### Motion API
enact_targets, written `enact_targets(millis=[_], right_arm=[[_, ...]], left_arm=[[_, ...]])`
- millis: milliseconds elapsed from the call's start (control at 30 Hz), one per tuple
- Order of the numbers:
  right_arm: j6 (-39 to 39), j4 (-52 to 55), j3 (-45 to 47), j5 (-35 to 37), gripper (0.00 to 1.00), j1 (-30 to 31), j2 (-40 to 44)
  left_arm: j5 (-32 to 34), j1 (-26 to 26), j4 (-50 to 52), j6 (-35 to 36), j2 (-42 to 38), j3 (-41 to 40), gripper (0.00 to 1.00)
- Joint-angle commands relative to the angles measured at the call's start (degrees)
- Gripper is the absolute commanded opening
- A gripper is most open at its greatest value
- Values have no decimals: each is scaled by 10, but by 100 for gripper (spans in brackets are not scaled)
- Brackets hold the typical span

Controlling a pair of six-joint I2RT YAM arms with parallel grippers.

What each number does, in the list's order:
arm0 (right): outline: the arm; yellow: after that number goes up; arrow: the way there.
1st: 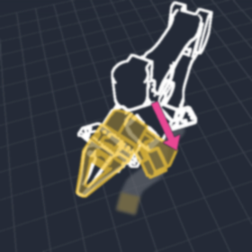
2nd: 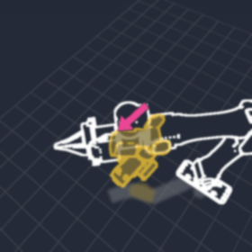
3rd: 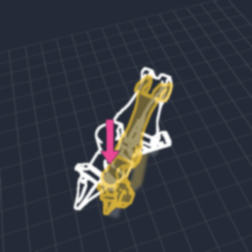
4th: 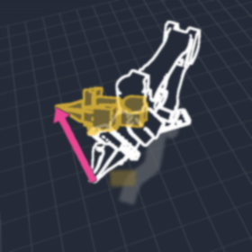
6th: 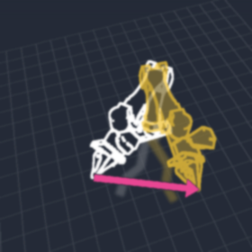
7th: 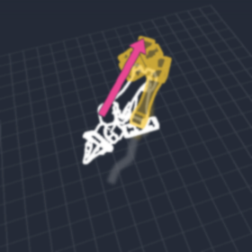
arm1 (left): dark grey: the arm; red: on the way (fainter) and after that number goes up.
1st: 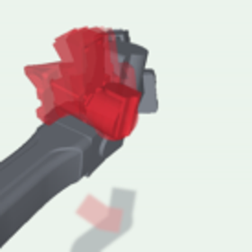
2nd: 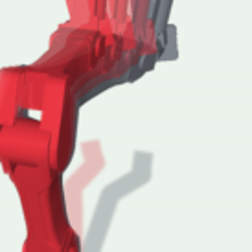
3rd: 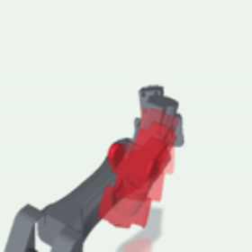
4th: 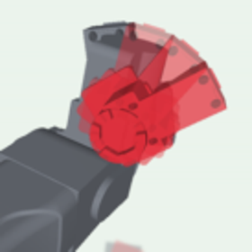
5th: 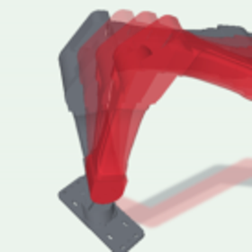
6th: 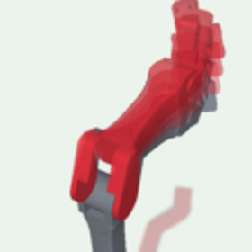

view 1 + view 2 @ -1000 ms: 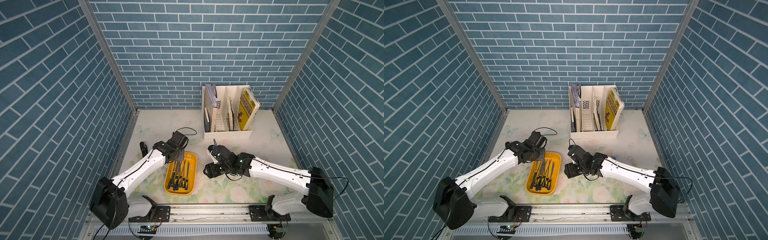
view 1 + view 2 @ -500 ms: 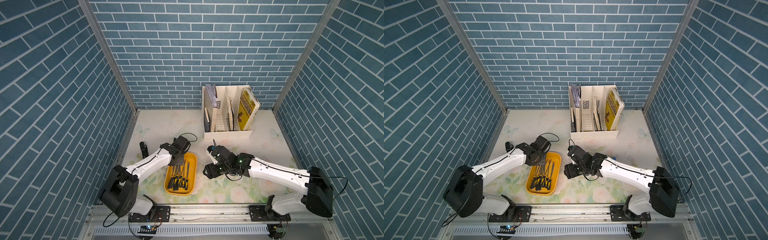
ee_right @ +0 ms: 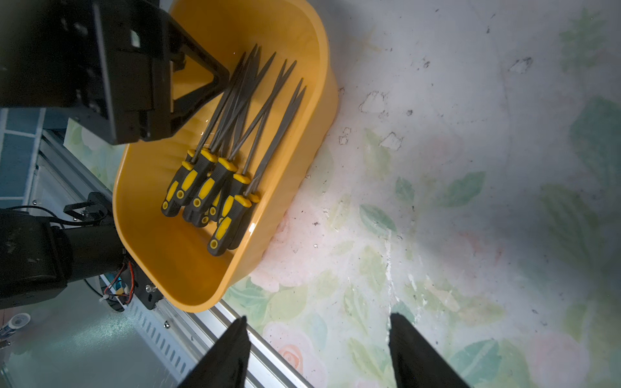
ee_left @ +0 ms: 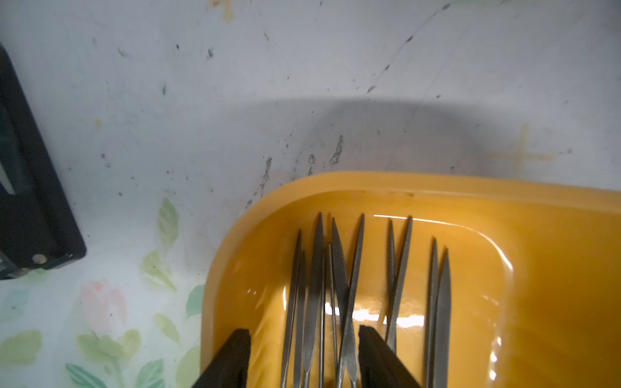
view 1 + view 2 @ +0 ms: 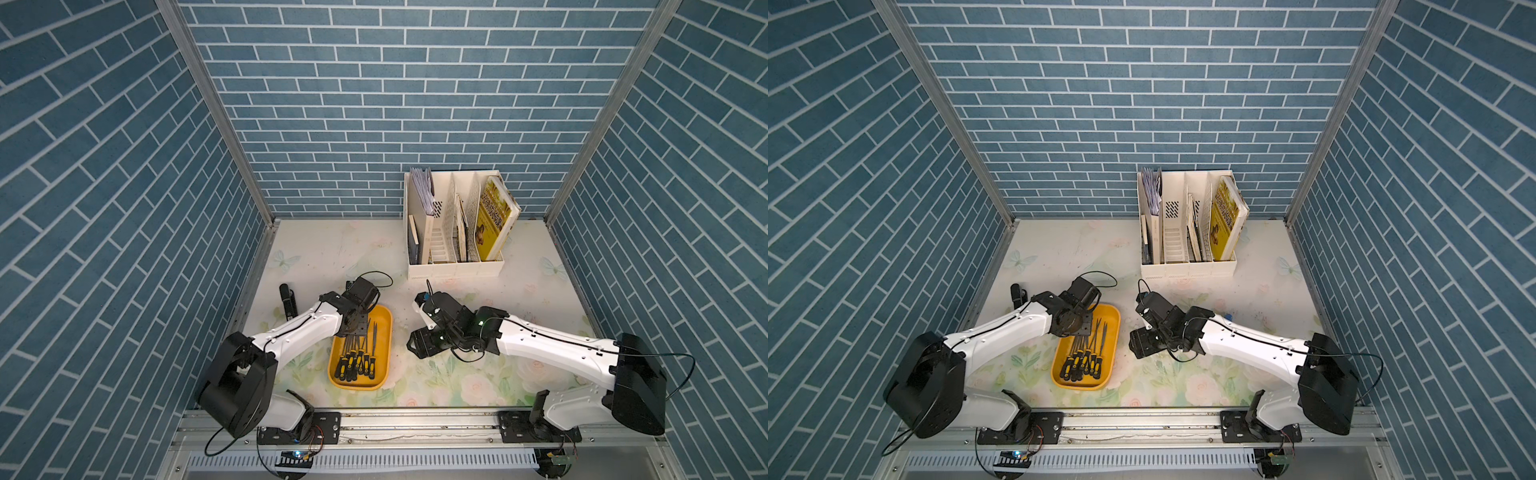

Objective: Put the file tool into the storage box
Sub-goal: Place the file tool in the storage box, then reset both arms

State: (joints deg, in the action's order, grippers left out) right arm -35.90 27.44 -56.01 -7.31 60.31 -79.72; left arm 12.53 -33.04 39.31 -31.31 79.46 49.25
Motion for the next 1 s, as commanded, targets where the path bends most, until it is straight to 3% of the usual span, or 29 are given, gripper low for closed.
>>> enact_targets(millis=[0, 33, 100, 133, 233, 300, 367, 433, 633, 733, 800, 833, 967], right_arm=[[41, 16, -4, 18, 69, -31, 31], [52, 23, -9, 25, 69, -45, 44], [89, 36, -23, 88, 69, -77, 77], [108, 38, -25, 130, 69, -92, 93], [154, 17, -18, 268, 87, -141, 138], [204, -47, 25, 355, 99, -164, 169], [272, -130, 76, 376, 99, -200, 194], [298, -216, 126, 441, 100, -238, 214], [323, -483, 295, 395, 100, -388, 243], [306, -554, 363, 378, 100, -461, 226], [309, -613, 411, 306, 100, -502, 234], [315, -662, 441, 280, 100, -516, 244], [317, -812, 508, 281, 100, -544, 217]], left_arm=[[37, 4, 53, -8, -51, 57, 69], [47, 7, 61, -6, -66, 76, 83], [73, 22, 70, -3, -99, 121, 97], [85, 35, 66, 2, -116, 138, 99], [128, 84, 8, 32, -170, 152, 100], [113, 130, -82, 66, -218, 119, 100], [107, 175, -182, 90, -259, 59, 100], [113, 223, -283, 107, -289, -14, 100], [51, 346, -523, 142, -262, -195, 100], [53, 346, -673, 155, -227, -287, 100], [54, 346, -775, 175, -201, -333, 100], [59, 347, -806, 182, -182, -342, 100], [48, 344, -884, 204, -107, -349, 100]])
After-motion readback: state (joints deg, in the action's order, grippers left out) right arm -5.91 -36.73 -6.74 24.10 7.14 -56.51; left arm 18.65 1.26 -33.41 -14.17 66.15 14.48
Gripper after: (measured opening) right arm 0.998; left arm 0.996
